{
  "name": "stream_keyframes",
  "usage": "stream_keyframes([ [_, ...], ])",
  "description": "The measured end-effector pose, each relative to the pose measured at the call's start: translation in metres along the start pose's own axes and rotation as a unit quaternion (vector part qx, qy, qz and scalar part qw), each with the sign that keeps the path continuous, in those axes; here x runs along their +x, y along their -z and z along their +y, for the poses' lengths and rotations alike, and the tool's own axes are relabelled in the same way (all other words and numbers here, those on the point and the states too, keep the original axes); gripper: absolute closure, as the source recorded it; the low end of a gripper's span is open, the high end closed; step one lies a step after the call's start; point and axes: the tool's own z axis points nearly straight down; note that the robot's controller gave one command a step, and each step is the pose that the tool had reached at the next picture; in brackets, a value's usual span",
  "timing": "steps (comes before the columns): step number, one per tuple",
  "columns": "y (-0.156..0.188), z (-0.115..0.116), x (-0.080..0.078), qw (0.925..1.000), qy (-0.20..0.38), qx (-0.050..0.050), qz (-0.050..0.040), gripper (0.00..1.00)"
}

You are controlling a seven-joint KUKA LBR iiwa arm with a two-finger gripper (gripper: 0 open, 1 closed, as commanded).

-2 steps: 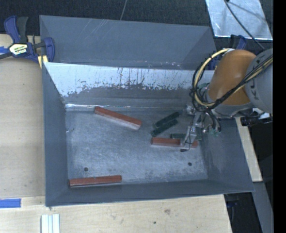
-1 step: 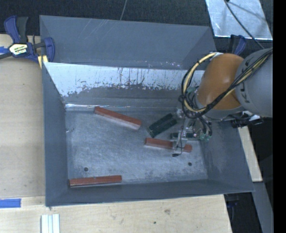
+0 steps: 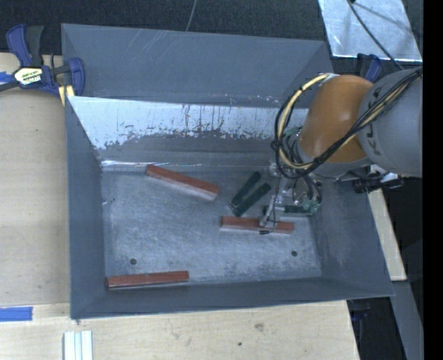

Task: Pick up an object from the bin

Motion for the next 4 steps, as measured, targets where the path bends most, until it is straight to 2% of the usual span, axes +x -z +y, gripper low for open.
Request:
stream_keyframes([
  [1, -0.003, 0.048, 0.013, 0.9998, 0.020, 0.001, 0.0010, 0.00],
  [2, -0.010, 0.000, -0.036, 0.9959, -0.090, 0.001, 0.0000, 1.00],
  [3, -0.010, 0.000, -0.036, 0.9960, -0.090, 0.001, 0.0000, 1.00],
  [4, 0.121, -0.006, -0.019, 0.9956, -0.093, 0.001, 0.0011, 1.00],
])
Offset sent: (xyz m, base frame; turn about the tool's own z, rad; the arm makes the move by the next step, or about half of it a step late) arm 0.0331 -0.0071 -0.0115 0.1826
